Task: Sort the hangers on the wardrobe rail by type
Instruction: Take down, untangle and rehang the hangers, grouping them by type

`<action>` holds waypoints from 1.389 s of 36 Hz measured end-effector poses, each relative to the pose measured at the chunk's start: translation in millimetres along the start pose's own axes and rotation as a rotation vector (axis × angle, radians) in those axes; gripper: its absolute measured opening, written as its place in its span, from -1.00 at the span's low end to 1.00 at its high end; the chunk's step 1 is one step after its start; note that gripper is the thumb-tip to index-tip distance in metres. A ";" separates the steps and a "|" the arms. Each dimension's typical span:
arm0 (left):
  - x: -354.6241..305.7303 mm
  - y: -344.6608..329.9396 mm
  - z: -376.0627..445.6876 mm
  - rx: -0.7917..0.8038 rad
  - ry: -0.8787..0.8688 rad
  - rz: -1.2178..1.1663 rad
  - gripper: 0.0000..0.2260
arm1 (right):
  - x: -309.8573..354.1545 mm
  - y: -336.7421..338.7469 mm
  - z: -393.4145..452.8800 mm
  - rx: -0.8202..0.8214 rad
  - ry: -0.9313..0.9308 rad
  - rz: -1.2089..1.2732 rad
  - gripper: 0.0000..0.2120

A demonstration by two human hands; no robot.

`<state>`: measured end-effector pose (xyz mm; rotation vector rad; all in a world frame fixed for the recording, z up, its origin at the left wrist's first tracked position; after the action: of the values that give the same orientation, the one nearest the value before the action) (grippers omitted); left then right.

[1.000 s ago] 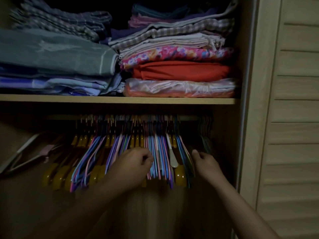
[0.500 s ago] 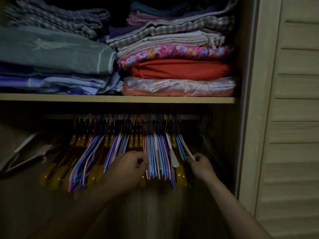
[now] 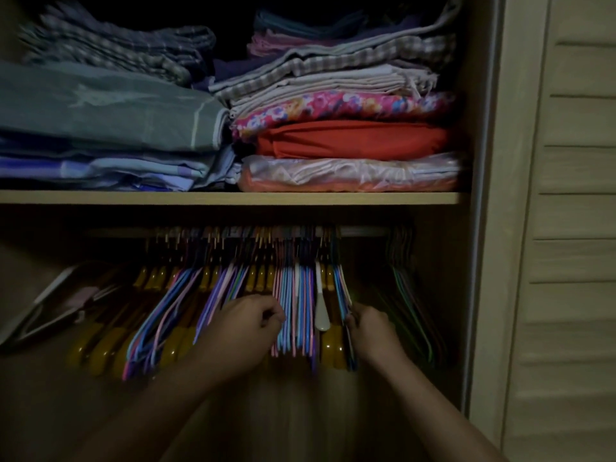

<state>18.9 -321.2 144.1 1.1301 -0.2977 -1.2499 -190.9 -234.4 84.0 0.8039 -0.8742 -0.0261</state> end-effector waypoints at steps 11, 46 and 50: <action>-11.7 -3.5 6.7 -0.002 -0.044 -0.016 -0.87 | 12.9 -4.7 -1.5 -0.028 0.025 -0.071 -0.87; 16.0 23.0 -5.2 -0.031 0.010 0.045 -0.88 | 62.9 93.5 16.0 -0.256 0.048 -0.326 -0.82; 17.7 28.8 -10.1 -0.052 0.020 0.024 -0.88 | 64.6 93.3 39.9 -0.166 -0.047 -0.334 -0.85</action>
<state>49.6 -334.2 155.6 1.0912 -0.2619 -1.2186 -203.0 -214.0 201.9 0.7877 -0.7625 -0.4082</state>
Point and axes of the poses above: each hand's wrist, its own z-axis towards the middle knuckle, its own y-axis out of the back of the hand, x = y × z, the point moved 9 cm from there along z, towards the middle knuckle
